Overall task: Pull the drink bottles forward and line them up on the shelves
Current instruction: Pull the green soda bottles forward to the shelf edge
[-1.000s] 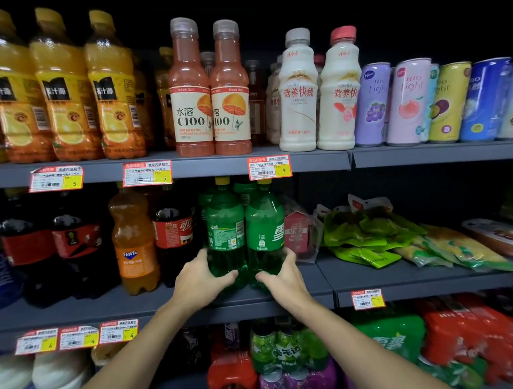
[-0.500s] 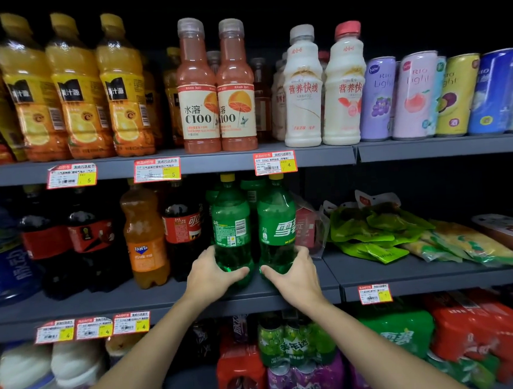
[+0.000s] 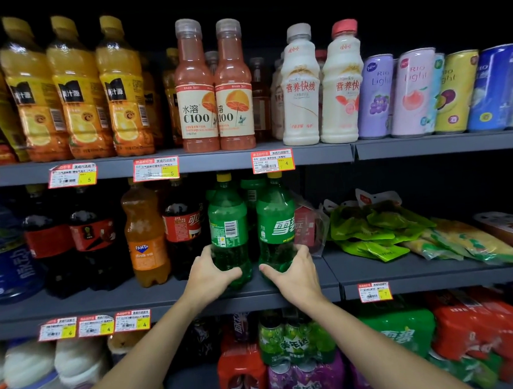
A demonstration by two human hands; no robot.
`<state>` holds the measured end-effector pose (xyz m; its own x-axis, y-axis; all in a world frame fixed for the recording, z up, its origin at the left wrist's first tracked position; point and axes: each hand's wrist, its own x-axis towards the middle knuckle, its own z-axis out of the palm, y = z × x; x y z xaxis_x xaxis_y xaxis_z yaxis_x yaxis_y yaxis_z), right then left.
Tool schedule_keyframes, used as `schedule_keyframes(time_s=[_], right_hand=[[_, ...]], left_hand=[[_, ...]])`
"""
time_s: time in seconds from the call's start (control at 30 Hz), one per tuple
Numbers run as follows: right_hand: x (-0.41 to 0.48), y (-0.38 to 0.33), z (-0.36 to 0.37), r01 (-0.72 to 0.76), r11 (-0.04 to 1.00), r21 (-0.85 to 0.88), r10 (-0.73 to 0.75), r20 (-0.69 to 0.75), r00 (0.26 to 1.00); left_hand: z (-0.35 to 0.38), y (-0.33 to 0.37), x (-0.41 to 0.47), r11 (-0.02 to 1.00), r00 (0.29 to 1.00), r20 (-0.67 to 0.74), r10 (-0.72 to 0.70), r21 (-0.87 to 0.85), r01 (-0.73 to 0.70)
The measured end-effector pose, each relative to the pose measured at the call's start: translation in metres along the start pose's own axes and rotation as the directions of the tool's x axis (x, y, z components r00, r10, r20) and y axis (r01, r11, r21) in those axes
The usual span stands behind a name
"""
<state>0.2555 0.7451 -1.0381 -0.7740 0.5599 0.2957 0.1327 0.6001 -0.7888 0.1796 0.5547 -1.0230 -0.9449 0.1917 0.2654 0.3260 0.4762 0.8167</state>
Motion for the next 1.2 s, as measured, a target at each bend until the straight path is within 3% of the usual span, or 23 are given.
schedule_keyframes(time_s=[0.13, 0.23, 0.47, 0.63, 0.8, 0.87, 0.93, 1.0, 1.07, 1.1, 1.2], right_hand=[[-0.002, -0.002, 0.005, -0.005, 1.0, -0.015, 0.004, -0.057, 0.998], [-0.003, -0.003, 0.007, -0.005, 0.999, -0.033, 0.002, -0.091, 0.996], [0.003, 0.005, 0.007, 0.041, 0.997, -0.063, -0.042, -0.016, 0.999], [0.006, 0.003, 0.003, 0.048, 0.994, -0.095, -0.046, 0.025, 0.999], [0.006, 0.008, -0.004, 0.121, 0.992, 0.031, -0.125, 0.159, 0.979], [0.007, 0.009, -0.005, 0.109, 0.991, 0.082, -0.123, 0.186, 0.975], [0.005, 0.009, -0.003, 0.107, 0.992, 0.068, -0.116, 0.139, 0.984], [0.005, 0.007, 0.001, 0.101, 0.995, -0.01, -0.1, 0.053, 0.994], [0.006, 0.005, 0.003, 0.092, 0.993, -0.069, -0.092, 0.002, 0.996], [0.008, 0.004, 0.003, 0.096, 0.992, -0.08, -0.096, 0.013, 0.995], [0.014, 0.008, -0.001, 0.131, 0.99, -0.051, -0.123, 0.145, 0.982]], left_hand=[[0.019, 0.007, -0.014, 0.977, 0.966, -0.257, 0.006, 0.209, 0.05], [0.026, 0.009, -0.02, 0.97, 0.944, -0.328, 0.043, 0.239, 0.039], [0.01, -0.018, -0.014, 0.99, 0.987, -0.134, 0.094, 0.119, -0.078], [0.017, -0.013, -0.011, 0.996, 0.997, -0.082, -0.007, -0.093, -0.001], [0.013, -0.008, -0.003, 0.988, 0.992, 0.117, -0.04, -0.144, 0.057], [0.014, -0.008, 0.0, 0.991, 0.996, 0.084, -0.016, -0.13, 0.027], [0.019, -0.005, 0.0, 0.998, 0.999, -0.034, -0.008, -0.07, 0.006], [0.025, 0.0, -0.002, 0.995, 0.987, -0.16, -0.01, 0.101, 0.026], [0.031, 0.002, -0.004, 0.969, 0.979, -0.197, 0.041, 0.248, 0.009], [0.03, 0.0, -0.004, 0.971, 0.985, -0.162, 0.06, 0.239, -0.02], [0.016, -0.008, -0.003, 1.0, 0.997, 0.075, 0.023, -0.02, -0.022]])
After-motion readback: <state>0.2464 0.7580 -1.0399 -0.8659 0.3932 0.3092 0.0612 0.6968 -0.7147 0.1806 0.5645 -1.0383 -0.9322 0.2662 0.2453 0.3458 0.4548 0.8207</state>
